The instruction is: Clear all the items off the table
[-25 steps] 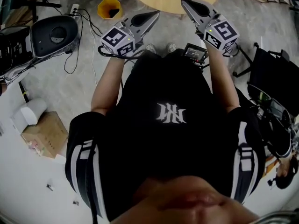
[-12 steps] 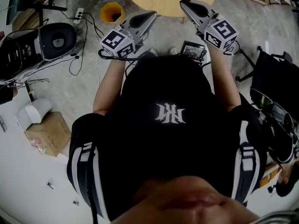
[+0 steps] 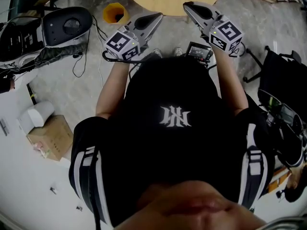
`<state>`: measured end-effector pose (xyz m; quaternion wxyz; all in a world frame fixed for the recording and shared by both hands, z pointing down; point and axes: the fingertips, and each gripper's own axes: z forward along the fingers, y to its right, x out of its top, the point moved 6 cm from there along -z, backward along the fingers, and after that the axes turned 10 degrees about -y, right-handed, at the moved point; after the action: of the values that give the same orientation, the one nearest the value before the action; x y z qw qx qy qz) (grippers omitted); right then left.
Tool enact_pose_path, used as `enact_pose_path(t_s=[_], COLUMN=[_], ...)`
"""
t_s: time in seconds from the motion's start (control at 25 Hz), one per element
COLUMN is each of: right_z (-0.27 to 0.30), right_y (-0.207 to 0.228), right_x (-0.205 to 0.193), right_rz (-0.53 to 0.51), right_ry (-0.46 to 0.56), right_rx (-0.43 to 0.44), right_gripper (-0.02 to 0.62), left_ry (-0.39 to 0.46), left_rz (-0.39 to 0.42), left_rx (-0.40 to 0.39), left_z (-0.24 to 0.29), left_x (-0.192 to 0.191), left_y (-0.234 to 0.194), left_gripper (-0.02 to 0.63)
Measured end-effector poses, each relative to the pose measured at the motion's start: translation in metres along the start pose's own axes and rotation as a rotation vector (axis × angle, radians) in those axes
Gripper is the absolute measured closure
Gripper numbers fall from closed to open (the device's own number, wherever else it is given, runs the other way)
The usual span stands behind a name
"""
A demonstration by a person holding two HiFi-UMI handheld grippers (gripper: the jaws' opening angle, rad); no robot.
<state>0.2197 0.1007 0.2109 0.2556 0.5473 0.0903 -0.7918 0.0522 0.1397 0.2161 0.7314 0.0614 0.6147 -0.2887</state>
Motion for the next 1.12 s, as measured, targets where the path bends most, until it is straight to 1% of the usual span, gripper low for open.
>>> enact_pose_path(t_s=[0.16, 0.28, 0.4, 0.56, 1.12], right_z=[-0.001, -0.003, -0.001, 0.003, 0.014], right_y=[-0.002, -0.004, -0.002, 0.002, 0.010], right_x=[-0.002, -0.001, 0.000, 0.005, 0.014], right_rz=[-0.004, -0.010, -0.012, -0.014, -0.032], right_ry=[-0.005, -0.004, -0.005, -0.007, 0.003], right_rx=[0.004, 0.009, 0.012, 0.005, -0.080], right_gripper=[0.591, 0.591, 0.591, 0.591, 0.588], left_ry=[0.000, -0.010, -0.012, -0.012, -0.002], left_rz=[0.013, 0.028, 0.023, 0.012, -0.004], left_rx=[-0.014, 0.004, 0.028, 0.017, -0.025], left_z=[-0.001, -0.001, -0.001, -0.001, -0.012], left_x=[-0.002, -0.003, -0.004, -0.003, -0.005], left_y=[0.005, 0.008, 0.003, -0.003, -0.023], left_gripper=[0.597, 0.597, 0.597, 0.597, 0.597])
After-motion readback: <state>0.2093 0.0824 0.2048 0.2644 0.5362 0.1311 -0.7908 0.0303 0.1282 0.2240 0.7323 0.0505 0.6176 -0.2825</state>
